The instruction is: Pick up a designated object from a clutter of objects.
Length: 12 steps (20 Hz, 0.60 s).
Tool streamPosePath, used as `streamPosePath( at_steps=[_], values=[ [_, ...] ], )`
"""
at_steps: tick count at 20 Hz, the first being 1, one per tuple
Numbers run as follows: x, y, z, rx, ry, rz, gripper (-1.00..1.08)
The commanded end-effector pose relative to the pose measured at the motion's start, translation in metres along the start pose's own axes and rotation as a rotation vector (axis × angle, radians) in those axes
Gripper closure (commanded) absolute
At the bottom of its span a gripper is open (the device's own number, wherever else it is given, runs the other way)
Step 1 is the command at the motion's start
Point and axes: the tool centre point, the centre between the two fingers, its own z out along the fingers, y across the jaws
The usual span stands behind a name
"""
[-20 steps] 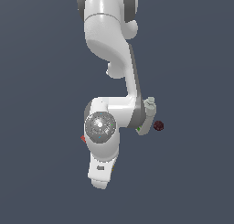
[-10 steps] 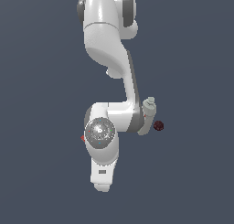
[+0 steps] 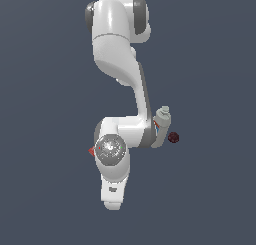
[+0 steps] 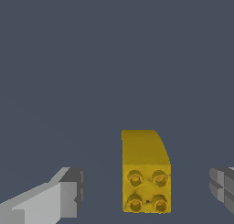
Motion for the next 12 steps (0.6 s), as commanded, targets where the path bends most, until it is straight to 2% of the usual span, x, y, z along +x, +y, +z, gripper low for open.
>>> streamPosePath(
  at_steps=[1,9,10,12],
  values=[
    [0.000,-0.001,0.015,0.001,0.000,-0.002,-0.92],
    [0.000,0.000,0.027,0.001,0.000,-0.002,-0.92],
    [0.000,0.000,0.027,0.001,0.000,-0.002,1.08],
    [0.000,0.000,0.027,0.001,0.000,-0.002,1.08]
  ],
)
